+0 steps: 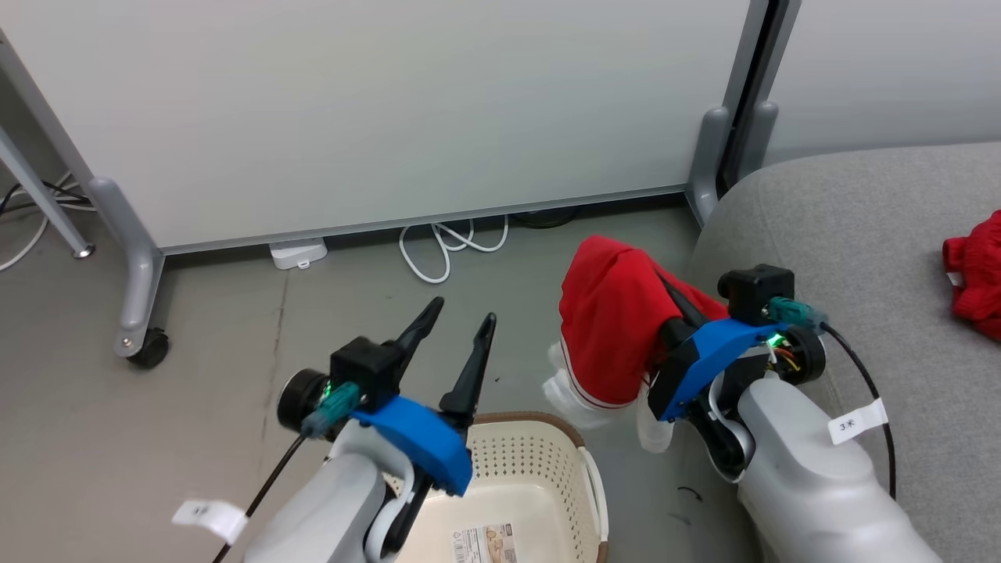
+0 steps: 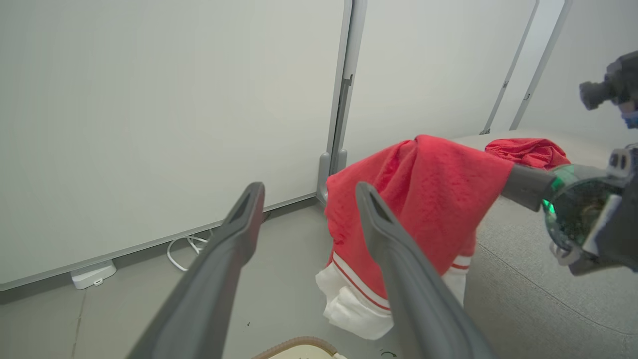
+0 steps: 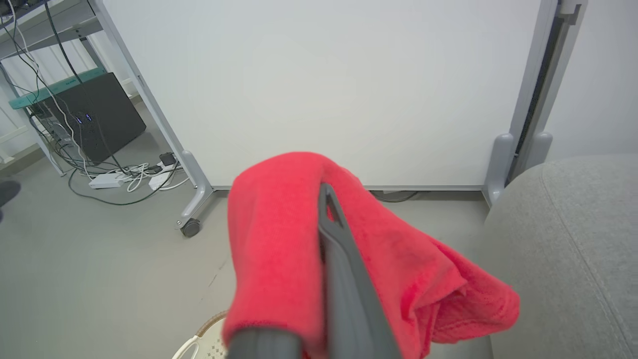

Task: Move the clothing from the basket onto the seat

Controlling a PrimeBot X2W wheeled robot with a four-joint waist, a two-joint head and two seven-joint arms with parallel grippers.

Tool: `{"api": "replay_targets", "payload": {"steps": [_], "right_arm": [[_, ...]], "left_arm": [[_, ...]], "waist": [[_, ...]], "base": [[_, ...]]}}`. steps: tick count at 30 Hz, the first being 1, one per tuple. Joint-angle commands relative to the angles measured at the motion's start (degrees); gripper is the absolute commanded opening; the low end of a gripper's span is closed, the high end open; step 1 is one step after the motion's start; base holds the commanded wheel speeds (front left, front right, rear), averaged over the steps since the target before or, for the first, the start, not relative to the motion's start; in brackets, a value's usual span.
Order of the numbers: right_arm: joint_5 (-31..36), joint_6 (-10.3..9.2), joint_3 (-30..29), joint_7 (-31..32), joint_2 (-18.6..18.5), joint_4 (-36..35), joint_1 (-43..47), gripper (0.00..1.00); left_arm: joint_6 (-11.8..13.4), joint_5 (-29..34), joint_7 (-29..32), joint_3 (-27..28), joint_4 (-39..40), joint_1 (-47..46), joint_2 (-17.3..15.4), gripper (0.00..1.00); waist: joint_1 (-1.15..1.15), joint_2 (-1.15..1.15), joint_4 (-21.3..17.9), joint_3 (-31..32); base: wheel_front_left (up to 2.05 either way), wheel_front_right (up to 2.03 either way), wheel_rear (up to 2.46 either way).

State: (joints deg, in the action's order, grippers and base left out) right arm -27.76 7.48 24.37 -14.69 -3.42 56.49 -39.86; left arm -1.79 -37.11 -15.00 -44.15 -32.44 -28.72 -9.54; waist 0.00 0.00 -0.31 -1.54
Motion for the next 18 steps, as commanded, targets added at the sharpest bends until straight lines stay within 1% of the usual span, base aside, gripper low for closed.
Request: {"api": "replay_targets", "payload": {"steps": [1, 5, 9, 12, 18], "right_arm": [[0.26, 0.03, -0.52, -0.41, -0.37, -0.55, -0.56, 0.0], [1.03, 0.03, -1.87, -0.52, -0.75, -1.78, 0.1, 0.0], [1.77, 0.03, -2.93, -0.49, -0.87, -3.4, 0.88, 0.0], [2.32, 0.03, -3.08, -0.49, -0.7, -4.63, 1.46, 0.0], [3.09, 0.03, -2.89, -0.19, -0.68, -6.48, 2.82, 0.0]], "left_arm": [[0.34, 1.47, -0.23, 1.28, 1.9, 2.12, -0.71, 1.0], [-0.16, 5.82, -0.24, 5.63, 7.12, 7.13, -2.67, 1.0], [-0.68, 9.46, -0.25, 10.38, 11.83, 12.33, -3.42, 1.0], [-1.2, 11.39, -0.24, 14.51, 14.54, 16.67, -3.29, 1.0], [-2.88, 13.5, -0.21, 21.86, 17.22, 24.11, -1.67, 1.0]], "waist": [[0.0, 0.0, -0.19, -0.1], [0.0, 0.0, -1.03, -0.44], [0.0, 0.0, -2.33, -0.8], [0.0, 0.0, -3.84, -0.93], [0.0, 0.0, -6.86, -1.1]], "base": [[0.0, 0.0, 0.0], [0.0, 0.0, 0.0], [0.0, 0.0, 0.0], [0.0, 0.0, 0.0], [0.0, 0.0, 0.0]]}}
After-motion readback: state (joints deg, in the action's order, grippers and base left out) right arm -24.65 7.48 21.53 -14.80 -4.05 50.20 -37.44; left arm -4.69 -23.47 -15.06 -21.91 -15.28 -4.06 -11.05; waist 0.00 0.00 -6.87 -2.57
